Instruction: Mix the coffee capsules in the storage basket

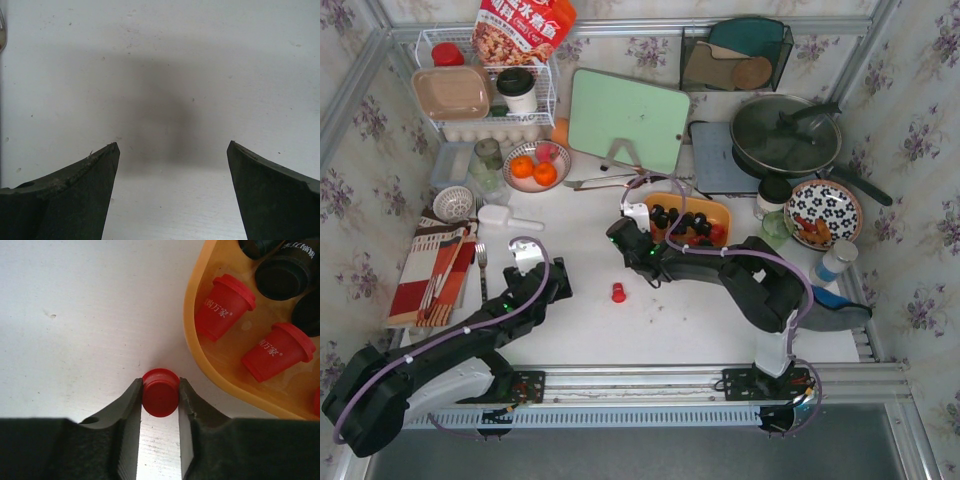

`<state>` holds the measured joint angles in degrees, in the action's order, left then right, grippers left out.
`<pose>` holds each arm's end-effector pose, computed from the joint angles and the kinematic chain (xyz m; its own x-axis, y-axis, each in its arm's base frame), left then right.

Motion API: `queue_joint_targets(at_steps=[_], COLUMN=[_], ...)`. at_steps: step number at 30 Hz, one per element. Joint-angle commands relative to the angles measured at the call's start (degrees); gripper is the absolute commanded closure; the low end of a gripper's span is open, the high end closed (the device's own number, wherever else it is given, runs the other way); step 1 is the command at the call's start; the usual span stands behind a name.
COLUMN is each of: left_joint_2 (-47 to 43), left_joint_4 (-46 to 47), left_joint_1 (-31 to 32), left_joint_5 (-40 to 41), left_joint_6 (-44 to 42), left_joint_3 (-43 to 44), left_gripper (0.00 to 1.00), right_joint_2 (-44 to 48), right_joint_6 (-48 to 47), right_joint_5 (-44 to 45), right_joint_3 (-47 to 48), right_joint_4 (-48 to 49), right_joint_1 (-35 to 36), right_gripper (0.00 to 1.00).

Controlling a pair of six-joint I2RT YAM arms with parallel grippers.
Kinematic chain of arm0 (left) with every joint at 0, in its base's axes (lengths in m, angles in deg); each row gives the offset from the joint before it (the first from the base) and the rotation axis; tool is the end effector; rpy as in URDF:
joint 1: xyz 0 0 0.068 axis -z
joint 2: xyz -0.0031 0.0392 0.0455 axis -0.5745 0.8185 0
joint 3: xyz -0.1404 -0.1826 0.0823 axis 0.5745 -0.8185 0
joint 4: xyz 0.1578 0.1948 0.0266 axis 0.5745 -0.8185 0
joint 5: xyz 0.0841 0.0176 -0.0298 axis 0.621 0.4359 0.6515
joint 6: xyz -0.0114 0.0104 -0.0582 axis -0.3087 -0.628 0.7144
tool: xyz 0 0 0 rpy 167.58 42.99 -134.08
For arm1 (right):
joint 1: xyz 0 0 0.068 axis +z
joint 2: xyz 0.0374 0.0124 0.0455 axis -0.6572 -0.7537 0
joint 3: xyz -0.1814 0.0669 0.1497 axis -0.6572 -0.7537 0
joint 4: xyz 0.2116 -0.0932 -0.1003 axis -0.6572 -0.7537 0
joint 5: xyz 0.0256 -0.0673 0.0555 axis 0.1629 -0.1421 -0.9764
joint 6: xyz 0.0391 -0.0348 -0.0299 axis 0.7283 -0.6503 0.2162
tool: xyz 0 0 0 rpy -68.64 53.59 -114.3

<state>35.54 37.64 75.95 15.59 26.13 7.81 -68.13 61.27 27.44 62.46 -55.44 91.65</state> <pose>0.1680 -0.1115 0.1495 -0.5074 -0.1730 -0.8441 -0.1097 0.9846 -0.1359 0.2553 0.2773 0.1302 -0.6429 -0.1590 -0.7493 -0.2184 0.9757 -0.0196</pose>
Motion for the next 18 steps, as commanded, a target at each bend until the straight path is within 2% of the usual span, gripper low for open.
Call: queue_joint_targets(at_steps=[1, 10, 14, 18], left_joint_2=[0.0, 0.4, 0.3, -0.4], left_joint_4=[1.1, 1.0, 1.1, 1.1], left_joint_1=[0.0, -0.1, -0.1, -0.1], left_joint_5=[0.2, 0.2, 0.2, 0.2], left_joint_6=[-0.2, -0.3, -0.3, -0.1], left_joint_3=[0.5, 0.6, 0.6, 0.1], left_gripper=[0.09, 0.09, 0.09, 0.09], right_joint_2=[1.0, 6.6, 10.2, 14.4], right_joint_6=[-0.1, -1.0, -1.1, -2.5], right_joint_5=[-0.7, -4.7, -6.5, -3.7], right_joint_3=[0.0, 0.0, -0.2, -1.3], right_joint_4=[1.0, -0.5, -0.4, 0.4], right_joint_1=[-0.1, 0.0, 0.0, -0.1], right_gripper=[0.76, 0.94, 0.96, 0.96])
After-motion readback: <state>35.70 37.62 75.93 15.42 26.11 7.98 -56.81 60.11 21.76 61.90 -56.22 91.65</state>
